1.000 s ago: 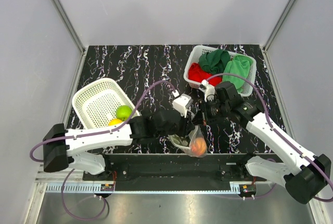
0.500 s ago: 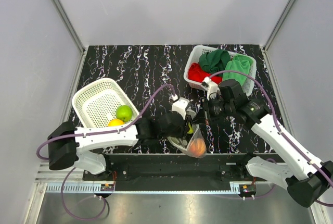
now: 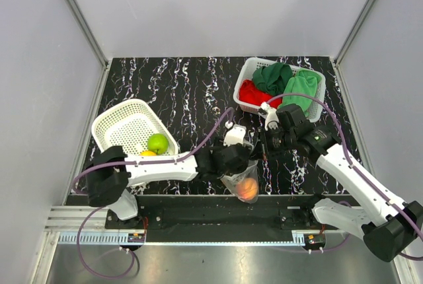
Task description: Open the zip-top bag and remove the fake food
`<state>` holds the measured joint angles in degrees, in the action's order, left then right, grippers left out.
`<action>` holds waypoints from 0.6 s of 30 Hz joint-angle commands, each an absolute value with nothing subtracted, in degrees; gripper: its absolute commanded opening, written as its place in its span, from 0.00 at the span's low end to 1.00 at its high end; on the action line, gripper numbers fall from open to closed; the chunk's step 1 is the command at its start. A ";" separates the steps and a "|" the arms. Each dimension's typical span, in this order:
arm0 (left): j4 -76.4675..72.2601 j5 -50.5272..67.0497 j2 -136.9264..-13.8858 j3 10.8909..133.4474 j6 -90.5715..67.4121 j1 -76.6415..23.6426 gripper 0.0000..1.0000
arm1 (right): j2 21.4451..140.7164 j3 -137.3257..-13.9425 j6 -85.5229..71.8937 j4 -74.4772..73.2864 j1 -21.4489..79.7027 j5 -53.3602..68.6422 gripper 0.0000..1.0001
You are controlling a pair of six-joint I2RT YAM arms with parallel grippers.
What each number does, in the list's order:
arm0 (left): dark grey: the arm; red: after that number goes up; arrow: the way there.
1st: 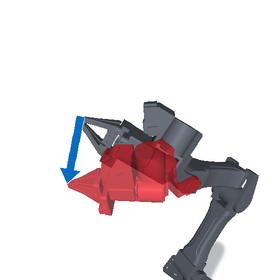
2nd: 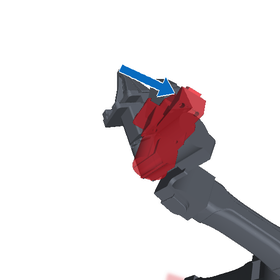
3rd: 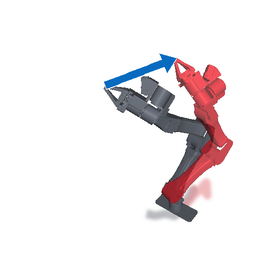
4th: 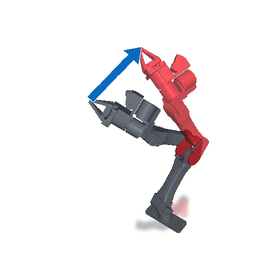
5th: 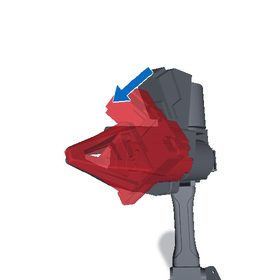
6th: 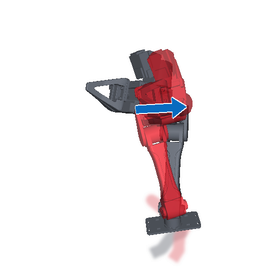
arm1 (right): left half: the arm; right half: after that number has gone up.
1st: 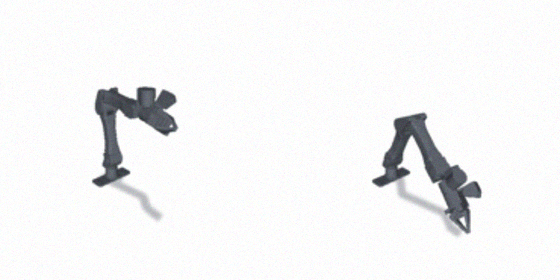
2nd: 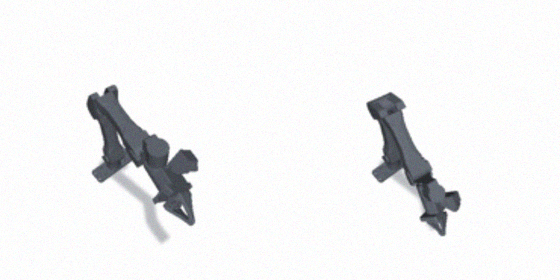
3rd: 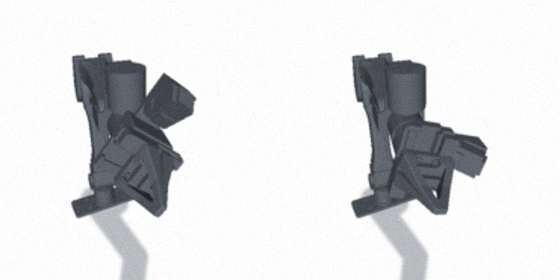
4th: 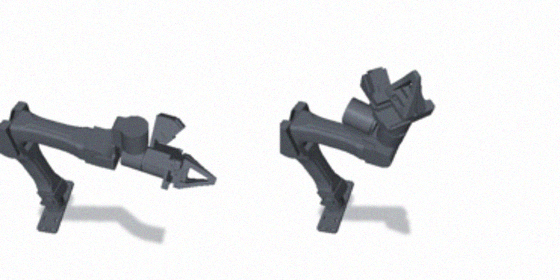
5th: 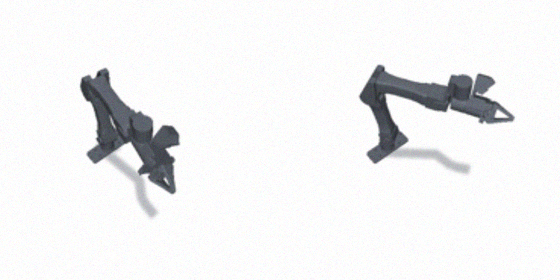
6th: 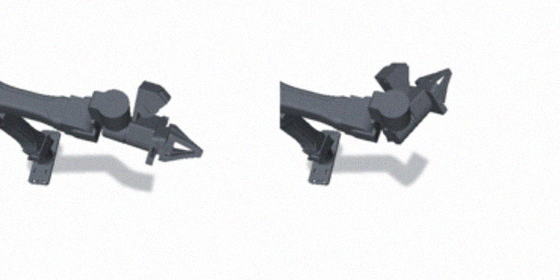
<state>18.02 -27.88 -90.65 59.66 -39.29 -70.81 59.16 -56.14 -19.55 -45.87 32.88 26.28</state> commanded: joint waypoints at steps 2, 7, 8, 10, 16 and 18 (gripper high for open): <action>19.32 -34.01 -96.67 64.06 -43.67 -70.66 0.81 | 58.18 -56.43 -20.92 -41.48 34.28 34.98 0.00; 20.48 -32.35 -98.96 63.03 -46.22 -70.66 0.82 | 57.22 -55.46 -20.48 -41.84 34.28 34.19 0.00; 20.39 -32.17 -98.70 62.32 -46.58 -70.58 0.81 | 57.13 -55.37 -20.48 -41.92 34.19 34.19 0.00; 20.04 -31.99 -98.35 60.66 -47.11 -70.66 0.79 | 57.13 -55.28 -20.48 -41.84 34.28 33.84 0.00; 16.96 -31.90 -97.03 60.11 -44.13 -70.66 0.65 | 57.66 -55.55 -20.39 -41.75 34.28 33.84 0.00; 17.05 -32.17 -95.81 60.47 -43.16 -70.58 0.49 | 57.48 -55.55 -20.39 -41.84 34.19 33.75 0.00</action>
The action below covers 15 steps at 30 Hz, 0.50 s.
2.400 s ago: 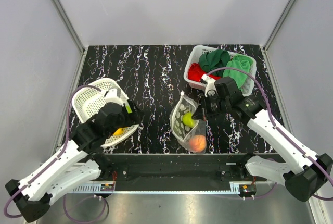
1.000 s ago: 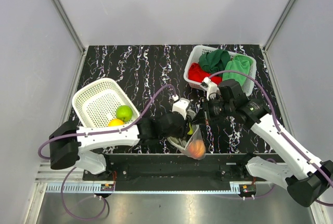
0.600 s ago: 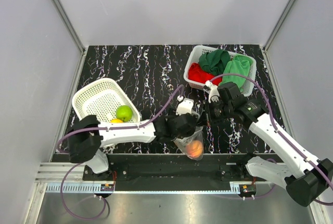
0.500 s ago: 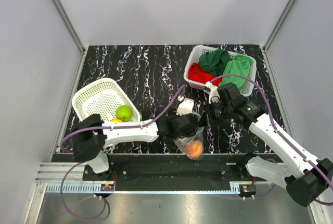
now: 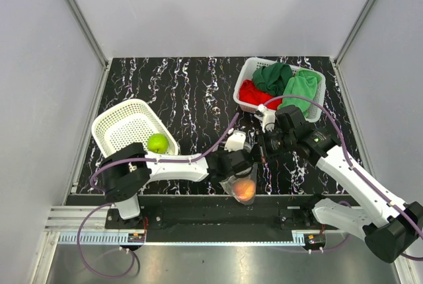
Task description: Open the zip-top bag and remove the fake food
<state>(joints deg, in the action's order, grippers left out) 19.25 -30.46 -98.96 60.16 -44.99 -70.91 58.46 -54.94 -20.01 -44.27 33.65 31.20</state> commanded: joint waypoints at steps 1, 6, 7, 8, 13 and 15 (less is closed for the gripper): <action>16.88 -32.17 -95.19 60.64 -42.20 -70.66 0.44 | 57.39 -55.46 -20.56 -41.84 34.28 33.75 0.00; 16.79 -30.94 -91.50 60.56 -39.55 -70.93 0.12 | 57.04 -55.11 -20.74 -41.84 34.28 33.49 0.00; 16.79 -30.76 -90.10 60.30 -38.85 -71.10 0.09 | 57.04 -55.02 -20.74 -41.84 34.28 33.49 0.00; 16.96 -30.41 -89.30 60.38 -38.59 -71.19 0.04 | 57.04 -55.02 -20.57 -41.84 34.28 33.40 0.00; 16.88 -27.51 -84.03 60.29 -36.48 -72.60 0.00 | 57.04 -54.67 -20.30 -41.92 34.28 32.35 0.00; 16.96 -27.25 -80.78 59.94 -36.12 -73.56 0.00 | 56.87 -54.49 -20.21 -42.19 34.28 31.73 0.00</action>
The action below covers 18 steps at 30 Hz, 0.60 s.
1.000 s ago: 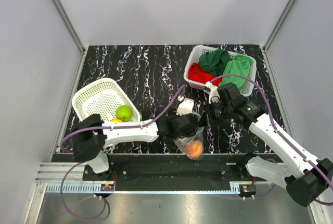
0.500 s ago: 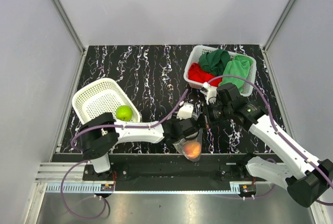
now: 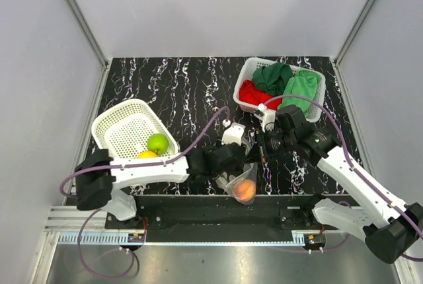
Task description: Open the zip-top bag and remove the fake food
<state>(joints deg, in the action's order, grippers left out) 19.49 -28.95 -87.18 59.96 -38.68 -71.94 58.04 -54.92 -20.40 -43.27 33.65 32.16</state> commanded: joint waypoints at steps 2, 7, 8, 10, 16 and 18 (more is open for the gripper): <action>16.88 -26.90 -77.28 58.72 -36.39 -73.65 0.00 | 56.51 -54.14 -20.04 -42.28 34.28 30.51 0.00; 16.35 -25.67 -70.41 55.55 -35.60 -73.56 0.00 | 55.90 -54.14 -20.13 -42.80 34.28 28.74 0.00; 16.26 -25.66 -69.27 54.94 -35.51 -73.65 0.00 | 55.90 -54.23 -20.04 -42.98 34.28 27.96 0.00; 15.91 -26.19 -65.84 53.18 -35.33 -73.65 0.00 | 55.81 -54.14 -20.21 -42.98 34.28 27.51 0.00; 13.54 -23.12 -66.17 52.03 -35.07 -73.21 0.08 | 56.16 -54.32 -20.21 -42.80 34.36 28.39 0.00; 13.97 -22.68 -68.81 54.05 -35.42 -73.13 0.18 | 56.25 -54.49 -20.21 -42.89 34.28 28.39 0.00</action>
<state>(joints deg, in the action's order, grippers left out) 16.84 -25.50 -65.06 51.75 -35.77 -73.36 56.80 -54.19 -20.38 -43.18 33.76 29.06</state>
